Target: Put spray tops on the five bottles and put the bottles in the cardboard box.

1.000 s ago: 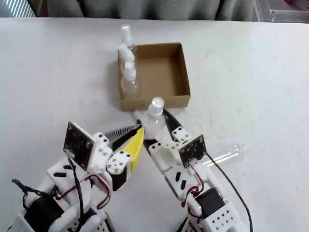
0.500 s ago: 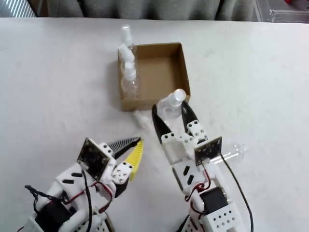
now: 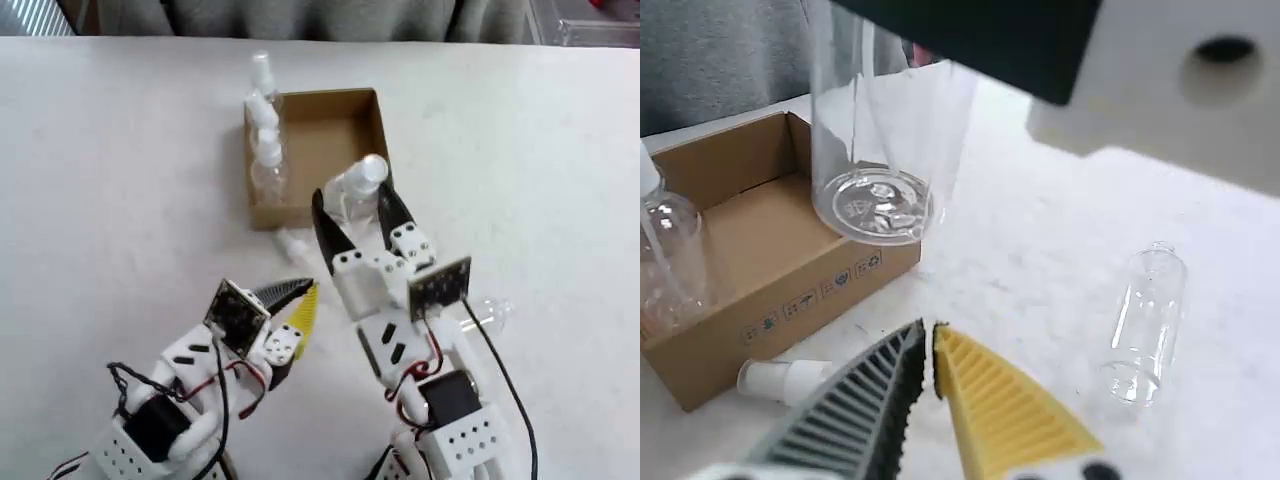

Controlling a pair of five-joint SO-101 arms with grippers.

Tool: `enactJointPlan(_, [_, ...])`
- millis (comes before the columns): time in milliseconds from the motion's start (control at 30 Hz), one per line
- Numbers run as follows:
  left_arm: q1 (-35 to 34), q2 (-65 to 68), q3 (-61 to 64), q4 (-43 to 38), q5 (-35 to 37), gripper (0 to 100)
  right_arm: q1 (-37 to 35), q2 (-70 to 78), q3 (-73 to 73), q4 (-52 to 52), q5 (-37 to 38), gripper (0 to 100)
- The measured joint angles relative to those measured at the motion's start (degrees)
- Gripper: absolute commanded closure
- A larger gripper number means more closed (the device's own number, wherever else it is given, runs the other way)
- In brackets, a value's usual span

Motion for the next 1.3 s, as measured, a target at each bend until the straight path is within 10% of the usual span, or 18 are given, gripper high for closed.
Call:
enactJointPlan(800, [-7.56,0.09,4.31,-10.37,0.09,98,-8.53,19.69,-5.36,1.76,0.09,98.2])
enactJointPlan(1300, [-9.14,0.09,4.31,-8.79,-0.18,98,3.52,20.31,-11.25,3.25,0.09,98.2])
